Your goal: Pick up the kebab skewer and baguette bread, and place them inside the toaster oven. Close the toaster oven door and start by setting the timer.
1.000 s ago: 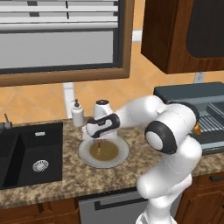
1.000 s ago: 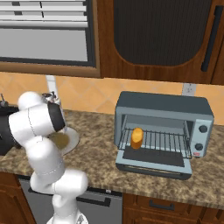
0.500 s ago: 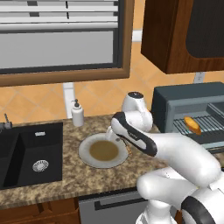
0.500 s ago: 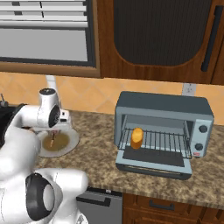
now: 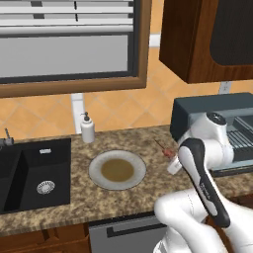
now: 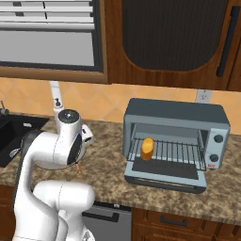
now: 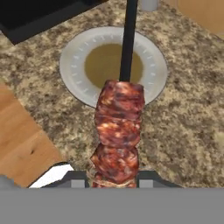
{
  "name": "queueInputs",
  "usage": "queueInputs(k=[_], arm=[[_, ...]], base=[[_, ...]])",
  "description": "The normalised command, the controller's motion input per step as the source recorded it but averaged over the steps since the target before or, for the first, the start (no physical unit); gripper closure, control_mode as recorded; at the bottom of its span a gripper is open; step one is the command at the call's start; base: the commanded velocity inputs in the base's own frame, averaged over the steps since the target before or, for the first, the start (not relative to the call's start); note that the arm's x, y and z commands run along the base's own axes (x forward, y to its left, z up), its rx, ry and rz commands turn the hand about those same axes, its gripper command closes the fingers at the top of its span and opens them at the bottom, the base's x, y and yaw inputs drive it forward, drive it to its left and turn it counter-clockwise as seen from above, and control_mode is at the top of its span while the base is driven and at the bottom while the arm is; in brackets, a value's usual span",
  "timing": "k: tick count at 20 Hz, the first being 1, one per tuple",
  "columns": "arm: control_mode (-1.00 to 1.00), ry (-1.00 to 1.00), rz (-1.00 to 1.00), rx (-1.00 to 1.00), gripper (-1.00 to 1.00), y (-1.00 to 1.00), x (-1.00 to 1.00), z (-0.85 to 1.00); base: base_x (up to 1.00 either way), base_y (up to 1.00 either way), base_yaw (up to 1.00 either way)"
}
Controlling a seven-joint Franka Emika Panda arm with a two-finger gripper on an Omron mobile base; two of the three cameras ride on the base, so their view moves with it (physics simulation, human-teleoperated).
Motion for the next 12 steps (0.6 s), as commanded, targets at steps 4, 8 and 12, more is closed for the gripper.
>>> queueInputs(k=[4,8,12], arm=[[-1.00,-0.20,0.32,-0.07,1.00,-1.00,-0.35,0.59],[-1.00,-0.18,0.24,-0.08,1.00,-1.00,-0.01,0.55],[-1.00,-0.10,0.20,-0.17,1.00,-1.00,0.00,0.51]], base=[[0.00,0.00,0.00],[0.00,0.00,0.00],[0.00,0.00,0.00]])
